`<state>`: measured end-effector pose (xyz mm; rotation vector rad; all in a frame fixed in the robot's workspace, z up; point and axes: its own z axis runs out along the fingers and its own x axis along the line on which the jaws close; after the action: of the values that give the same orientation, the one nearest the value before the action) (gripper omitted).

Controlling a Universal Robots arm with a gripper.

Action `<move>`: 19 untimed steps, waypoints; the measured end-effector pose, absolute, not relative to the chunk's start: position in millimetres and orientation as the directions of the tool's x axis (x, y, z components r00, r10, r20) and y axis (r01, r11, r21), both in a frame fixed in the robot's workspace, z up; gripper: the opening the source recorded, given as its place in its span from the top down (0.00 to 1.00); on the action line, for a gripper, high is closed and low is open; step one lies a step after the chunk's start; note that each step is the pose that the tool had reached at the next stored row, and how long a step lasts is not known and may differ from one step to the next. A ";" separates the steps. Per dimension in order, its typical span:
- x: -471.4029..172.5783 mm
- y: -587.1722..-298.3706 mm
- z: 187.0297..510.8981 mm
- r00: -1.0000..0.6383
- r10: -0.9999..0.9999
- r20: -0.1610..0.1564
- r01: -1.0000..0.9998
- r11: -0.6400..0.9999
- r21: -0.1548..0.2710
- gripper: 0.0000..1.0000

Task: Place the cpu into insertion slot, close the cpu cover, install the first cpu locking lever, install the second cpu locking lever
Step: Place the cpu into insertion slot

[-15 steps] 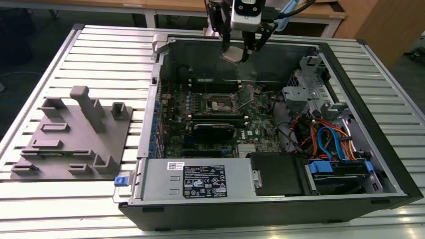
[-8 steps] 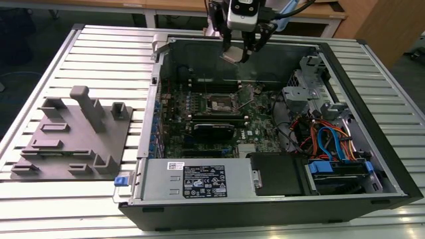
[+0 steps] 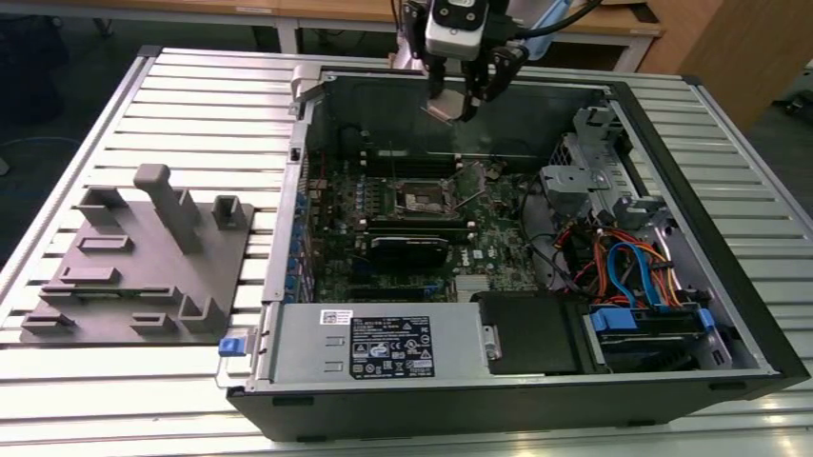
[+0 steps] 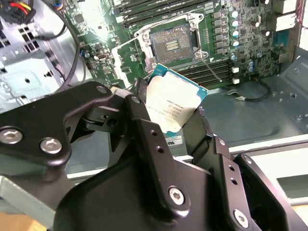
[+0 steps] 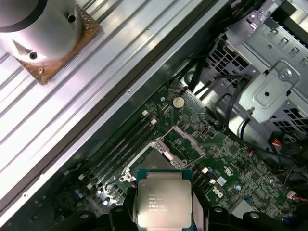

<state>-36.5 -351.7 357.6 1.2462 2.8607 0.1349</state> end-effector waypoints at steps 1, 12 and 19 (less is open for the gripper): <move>-36.5 -351.7 357.2 -0.668 0.744 0.018 0.742 0.665 0.087 0.46; -36.6 -351.7 355.6 -0.594 0.804 0.018 0.802 0.591 0.087 0.46; -36.6 -351.7 355.6 -0.594 0.804 0.018 0.802 0.591 0.087 0.46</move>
<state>-36.6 -351.7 355.6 1.4047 2.7809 0.1330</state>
